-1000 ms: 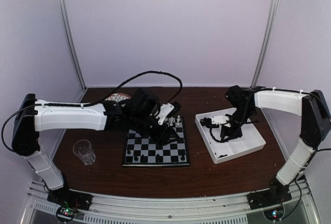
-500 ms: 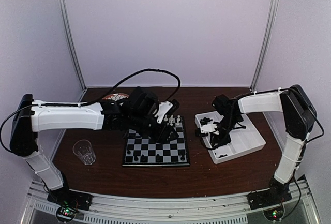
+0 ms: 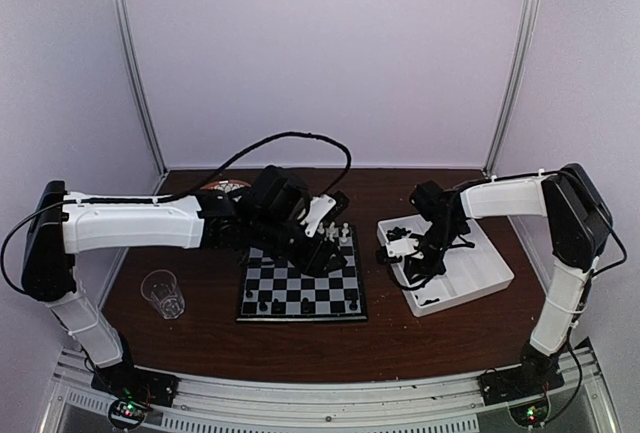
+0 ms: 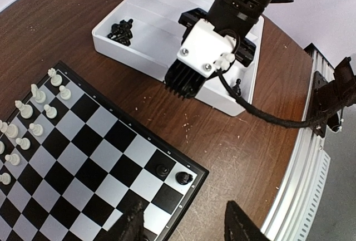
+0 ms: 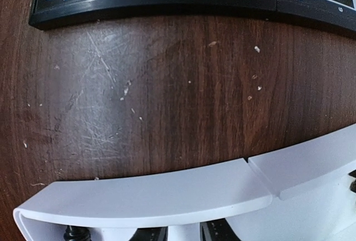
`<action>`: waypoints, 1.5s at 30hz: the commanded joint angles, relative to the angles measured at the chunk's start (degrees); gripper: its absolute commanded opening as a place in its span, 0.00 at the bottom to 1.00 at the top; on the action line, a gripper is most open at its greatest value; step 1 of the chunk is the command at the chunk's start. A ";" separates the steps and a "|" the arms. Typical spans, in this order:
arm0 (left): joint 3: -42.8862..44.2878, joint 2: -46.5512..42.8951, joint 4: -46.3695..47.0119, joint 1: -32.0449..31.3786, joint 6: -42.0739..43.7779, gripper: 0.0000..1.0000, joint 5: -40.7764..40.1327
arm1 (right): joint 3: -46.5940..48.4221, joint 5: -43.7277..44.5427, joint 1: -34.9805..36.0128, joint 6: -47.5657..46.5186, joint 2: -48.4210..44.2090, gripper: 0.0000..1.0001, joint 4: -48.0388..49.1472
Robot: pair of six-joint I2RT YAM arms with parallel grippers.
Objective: Set up the chess pieces on the board
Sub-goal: Pick up the pawn from the storage box, then place the pawn at b7.
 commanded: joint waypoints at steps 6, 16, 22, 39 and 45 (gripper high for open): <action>1.12 0.79 0.76 -0.21 0.65 0.50 0.13 | 1.50 -3.10 0.40 -1.71 -1.54 0.13 -2.73; 0.29 -0.04 1.27 -0.24 0.65 0.50 0.18 | 1.06 -0.63 -0.37 -1.39 -4.60 0.05 -6.36; -0.47 -0.62 1.70 -0.26 0.90 0.49 0.21 | 1.11 0.58 -0.64 -0.33 -7.79 0.04 -8.57; -5.17 -5.79 1.81 -0.25 -0.22 0.49 -6.00 | 7.13 3.55 10.59 9.17 -13.20 0.06 -9.61; -9.00 -10.87 1.51 -0.20 -1.75 0.50 -13.36 | 13.56 6.53 18.08 11.74 -5.92 0.07 -8.26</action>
